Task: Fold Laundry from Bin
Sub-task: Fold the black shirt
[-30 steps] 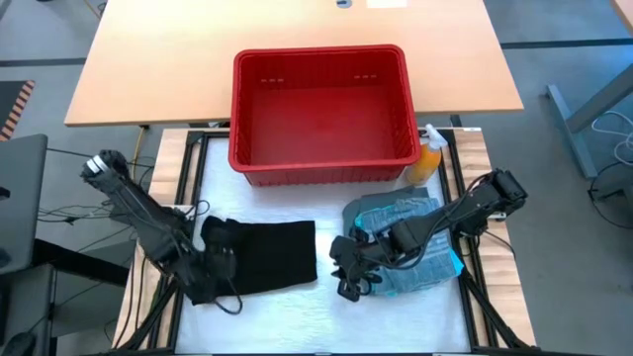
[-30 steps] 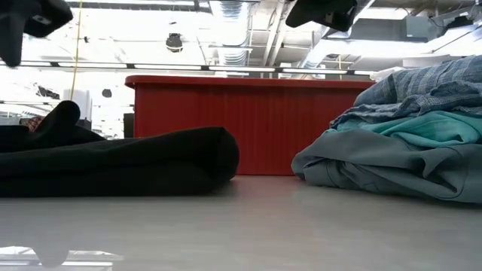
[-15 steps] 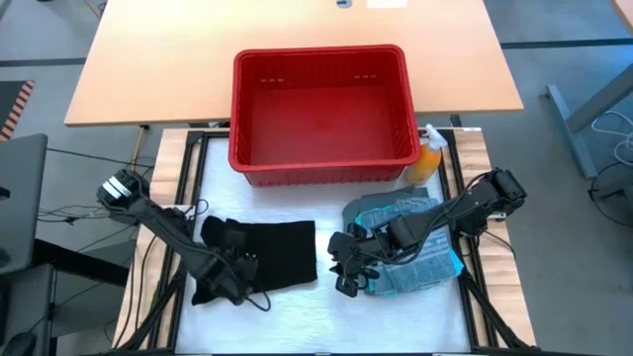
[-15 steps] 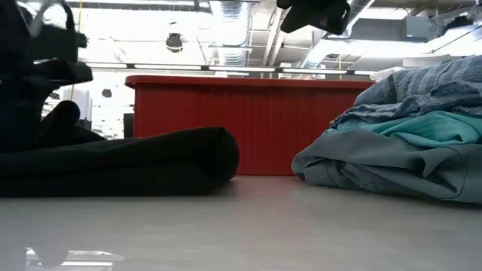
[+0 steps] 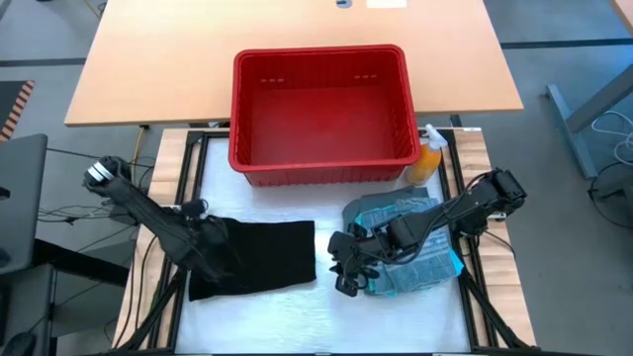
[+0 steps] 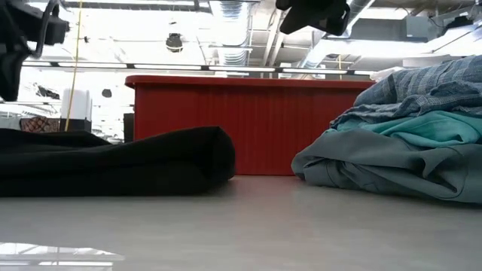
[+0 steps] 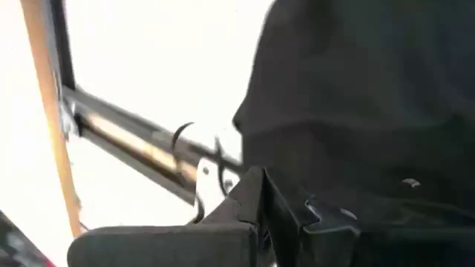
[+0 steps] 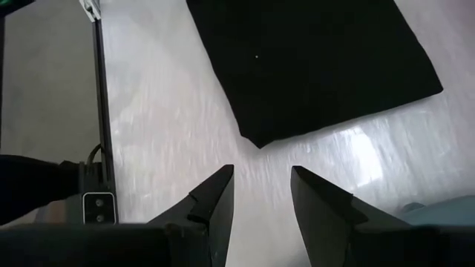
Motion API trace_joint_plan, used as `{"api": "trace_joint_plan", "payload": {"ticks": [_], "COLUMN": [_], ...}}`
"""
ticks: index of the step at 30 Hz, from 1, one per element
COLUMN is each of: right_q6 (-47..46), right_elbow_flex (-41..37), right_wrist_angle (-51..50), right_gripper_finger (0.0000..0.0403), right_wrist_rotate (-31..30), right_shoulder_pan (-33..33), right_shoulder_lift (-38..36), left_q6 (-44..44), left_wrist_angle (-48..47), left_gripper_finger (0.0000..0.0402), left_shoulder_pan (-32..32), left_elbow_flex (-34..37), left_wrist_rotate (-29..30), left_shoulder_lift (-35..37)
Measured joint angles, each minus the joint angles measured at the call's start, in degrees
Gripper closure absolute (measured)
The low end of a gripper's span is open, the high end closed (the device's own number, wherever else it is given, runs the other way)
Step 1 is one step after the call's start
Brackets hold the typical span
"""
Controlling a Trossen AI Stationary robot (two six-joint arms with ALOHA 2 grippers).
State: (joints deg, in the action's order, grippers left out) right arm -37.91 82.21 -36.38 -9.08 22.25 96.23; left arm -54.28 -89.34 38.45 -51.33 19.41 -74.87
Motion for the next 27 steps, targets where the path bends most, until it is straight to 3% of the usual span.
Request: {"api": "trace_joint_plan", "payload": {"ticks": [6,11,15,21,27], "right_q6": [-2.10,-26.12,-33.24,-32.35,-35.37], "right_elbow_flex": [0.00,0.00,-0.09,0.02,0.24], "right_wrist_angle": [0.95,-2.80,-1.36,15.32,14.76], "right_gripper_finger": [0.0241,0.0241,0.0240,0.0211,0.0163], "right_wrist_rotate": [-0.51,-10.15,-12.07,-4.20,-10.17], "right_shoulder_pan": [-0.69,-1.14,-1.77,-5.23,-5.41], "right_shoulder_lift": [0.02,2.33,6.89,15.78,16.20], "left_q6": [-12.45,-18.90,-16.69,-9.99,-5.63], "left_wrist_angle": [2.88,14.41,23.57,31.70,38.60], "left_gripper_finger": [0.0401,0.0401,0.0401,0.0390,0.0329], "left_shoulder_pan": [-0.16,-0.19,-0.88,-3.61,-4.06], "left_elbow_flex": [0.02,0.06,1.58,2.91,2.91], "left_wrist_rotate": [2.61,10.27,14.89,15.59,12.84], "left_shoulder_lift": [11.72,17.47,17.89,17.69,17.36]}}
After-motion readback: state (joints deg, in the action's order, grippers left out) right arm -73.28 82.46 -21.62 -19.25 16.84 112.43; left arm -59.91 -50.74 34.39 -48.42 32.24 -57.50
